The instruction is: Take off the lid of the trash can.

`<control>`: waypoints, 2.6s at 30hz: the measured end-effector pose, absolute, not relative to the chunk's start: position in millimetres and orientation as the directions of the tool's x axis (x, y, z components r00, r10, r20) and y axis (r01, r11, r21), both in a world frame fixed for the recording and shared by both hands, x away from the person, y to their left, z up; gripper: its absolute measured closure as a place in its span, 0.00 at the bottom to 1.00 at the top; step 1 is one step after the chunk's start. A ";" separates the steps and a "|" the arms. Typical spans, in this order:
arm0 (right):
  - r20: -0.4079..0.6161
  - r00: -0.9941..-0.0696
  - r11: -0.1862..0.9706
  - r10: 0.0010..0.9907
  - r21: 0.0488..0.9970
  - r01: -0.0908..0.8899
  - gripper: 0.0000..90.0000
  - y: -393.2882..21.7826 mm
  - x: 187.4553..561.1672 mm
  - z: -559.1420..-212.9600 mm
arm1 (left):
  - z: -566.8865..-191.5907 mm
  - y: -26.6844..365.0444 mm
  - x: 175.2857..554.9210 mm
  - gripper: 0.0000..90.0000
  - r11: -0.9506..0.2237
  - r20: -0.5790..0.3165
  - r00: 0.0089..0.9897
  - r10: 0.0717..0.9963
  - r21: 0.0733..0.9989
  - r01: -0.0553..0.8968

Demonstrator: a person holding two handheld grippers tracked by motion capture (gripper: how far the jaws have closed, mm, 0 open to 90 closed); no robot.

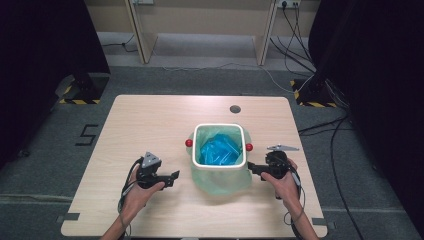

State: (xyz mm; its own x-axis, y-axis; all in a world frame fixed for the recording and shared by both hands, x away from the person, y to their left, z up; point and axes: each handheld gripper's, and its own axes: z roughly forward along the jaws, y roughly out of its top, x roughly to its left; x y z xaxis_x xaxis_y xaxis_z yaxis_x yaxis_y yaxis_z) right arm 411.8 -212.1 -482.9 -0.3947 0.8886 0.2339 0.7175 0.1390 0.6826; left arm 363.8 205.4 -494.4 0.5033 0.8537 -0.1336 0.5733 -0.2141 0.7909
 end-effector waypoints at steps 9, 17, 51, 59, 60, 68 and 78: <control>0.248 -0.391 0.123 0.886 0.687 0.716 0.18 -217.2 413.8 -478.2 | -497.9 205.5 351.7 0.17 -0.229 -0.128 0.525 0.841 0.796 0.561; 0.226 -0.392 0.127 0.892 0.706 0.696 0.18 -220.8 414.9 -462.2 | -486.6 198.8 338.8 0.17 -0.237 -0.118 0.560 0.820 0.821 0.519; 0.128 -0.499 0.215 0.857 0.791 0.573 0.24 -184.6 454.2 -372.5 | -507.4 205.1 333.0 0.17 -0.271 -0.115 0.555 0.824 0.780 0.564; 0.076 -0.566 0.308 0.821 0.775 0.551 0.45 -161.6 465.4 -373.1 | -488.8 195.8 325.6 0.17 -0.243 -0.113 0.587 0.802 0.836 0.492; 0.066 -0.579 0.328 0.813 0.769 0.549 0.49 -155.2 467.8 -374.3 | -484.0 193.8 323.9 0.17 -0.239 -0.112 0.598 0.794 0.847 0.475; 0.011 -0.587 0.386 0.810 0.743 0.547 0.65 -142.6 471.4 -378.6 | -468.0 182.2 321.1 0.17 -0.223 -0.133 0.635 0.761 0.865 0.449; 0.068 -0.589 0.379 0.805 0.705 0.599 0.76 -140.6 480.0 -386.3 | -441.7 156.0 331.0 0.17 -0.248 -0.077 0.665 0.743 0.891 0.380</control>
